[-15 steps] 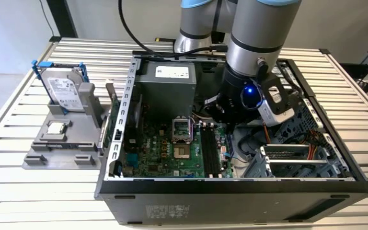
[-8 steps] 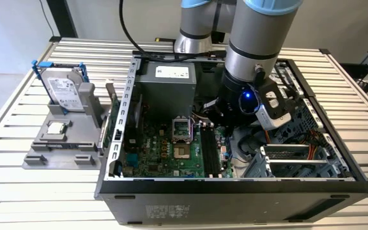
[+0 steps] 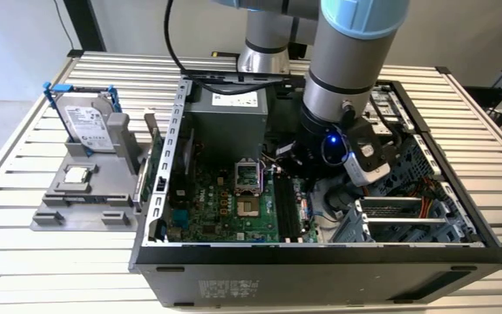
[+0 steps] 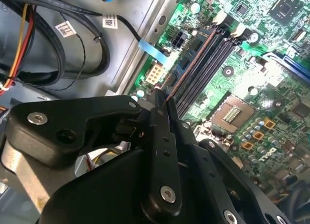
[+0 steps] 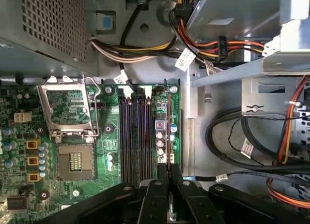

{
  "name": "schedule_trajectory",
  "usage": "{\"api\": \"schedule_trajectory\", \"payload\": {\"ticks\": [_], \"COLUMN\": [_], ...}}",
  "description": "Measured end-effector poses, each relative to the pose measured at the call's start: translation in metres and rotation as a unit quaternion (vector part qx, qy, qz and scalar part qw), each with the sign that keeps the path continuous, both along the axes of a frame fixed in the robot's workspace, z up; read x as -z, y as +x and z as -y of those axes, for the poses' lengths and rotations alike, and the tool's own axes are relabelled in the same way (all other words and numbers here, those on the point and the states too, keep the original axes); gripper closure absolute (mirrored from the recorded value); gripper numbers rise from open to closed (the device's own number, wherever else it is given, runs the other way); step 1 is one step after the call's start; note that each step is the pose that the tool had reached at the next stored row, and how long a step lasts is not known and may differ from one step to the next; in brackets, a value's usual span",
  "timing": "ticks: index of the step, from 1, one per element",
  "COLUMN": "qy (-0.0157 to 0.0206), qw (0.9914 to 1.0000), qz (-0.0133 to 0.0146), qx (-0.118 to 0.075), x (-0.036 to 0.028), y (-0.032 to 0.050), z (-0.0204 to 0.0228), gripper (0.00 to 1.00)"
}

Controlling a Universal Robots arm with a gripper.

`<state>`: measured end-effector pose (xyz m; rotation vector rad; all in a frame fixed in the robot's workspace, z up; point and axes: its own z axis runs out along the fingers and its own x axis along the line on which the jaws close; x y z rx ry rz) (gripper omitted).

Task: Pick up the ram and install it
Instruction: 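Insert the ram into the slot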

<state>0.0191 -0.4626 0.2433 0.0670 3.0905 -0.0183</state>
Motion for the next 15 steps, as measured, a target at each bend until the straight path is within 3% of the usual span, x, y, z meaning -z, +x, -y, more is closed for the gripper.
{"api": "schedule_trajectory", "payload": {"ticks": [8, 15], "qy": [0.0001, -0.0001], "qw": [1.00000, 1.00000], "qz": [-0.0013, -0.0013], "qx": [0.000, 0.002], "x": [0.0045, 0.0161], "y": [-0.0028, -0.0070], "z": [-0.0001, 0.0000], "gripper": [1.00, 1.00]}}
